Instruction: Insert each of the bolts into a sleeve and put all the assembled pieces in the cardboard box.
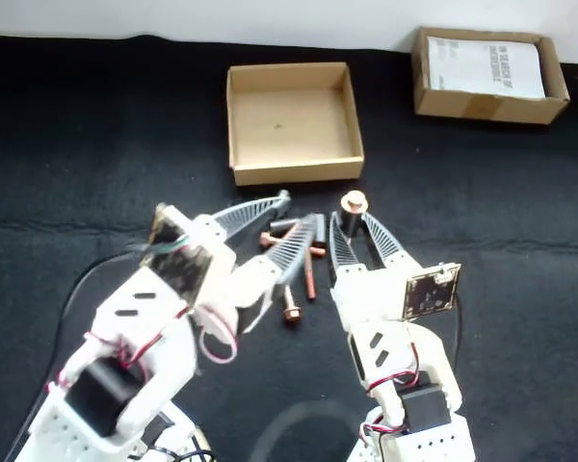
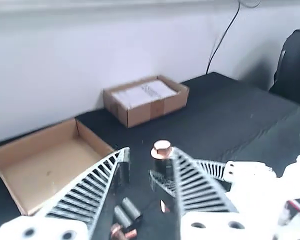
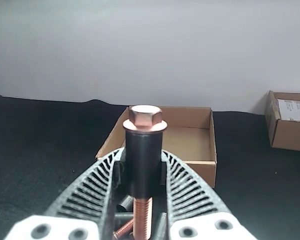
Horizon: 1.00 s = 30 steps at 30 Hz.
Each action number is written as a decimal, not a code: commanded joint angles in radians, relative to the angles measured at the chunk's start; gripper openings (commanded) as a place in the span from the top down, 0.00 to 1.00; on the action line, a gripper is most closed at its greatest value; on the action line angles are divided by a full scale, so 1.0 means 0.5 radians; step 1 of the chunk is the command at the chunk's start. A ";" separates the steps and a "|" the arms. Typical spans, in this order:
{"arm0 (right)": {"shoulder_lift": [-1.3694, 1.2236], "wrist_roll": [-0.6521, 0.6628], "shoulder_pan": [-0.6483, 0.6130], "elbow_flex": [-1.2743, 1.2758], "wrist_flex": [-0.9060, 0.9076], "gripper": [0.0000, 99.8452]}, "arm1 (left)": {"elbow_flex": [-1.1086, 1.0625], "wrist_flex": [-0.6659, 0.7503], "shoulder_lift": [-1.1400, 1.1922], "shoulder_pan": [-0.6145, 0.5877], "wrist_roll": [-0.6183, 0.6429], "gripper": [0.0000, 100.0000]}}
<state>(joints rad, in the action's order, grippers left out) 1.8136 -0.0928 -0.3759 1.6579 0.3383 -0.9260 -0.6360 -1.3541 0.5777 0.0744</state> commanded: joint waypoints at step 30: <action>-1.192 0.006 0.026 -0.984 0.293 0.99 | -1.539 0.012 -0.876 -1.536 0.006 0.99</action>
<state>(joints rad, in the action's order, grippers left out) 1.3886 -0.0928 -0.3744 1.3326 0.4872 -1.6763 -0.6222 -1.7944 -0.1542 0.0744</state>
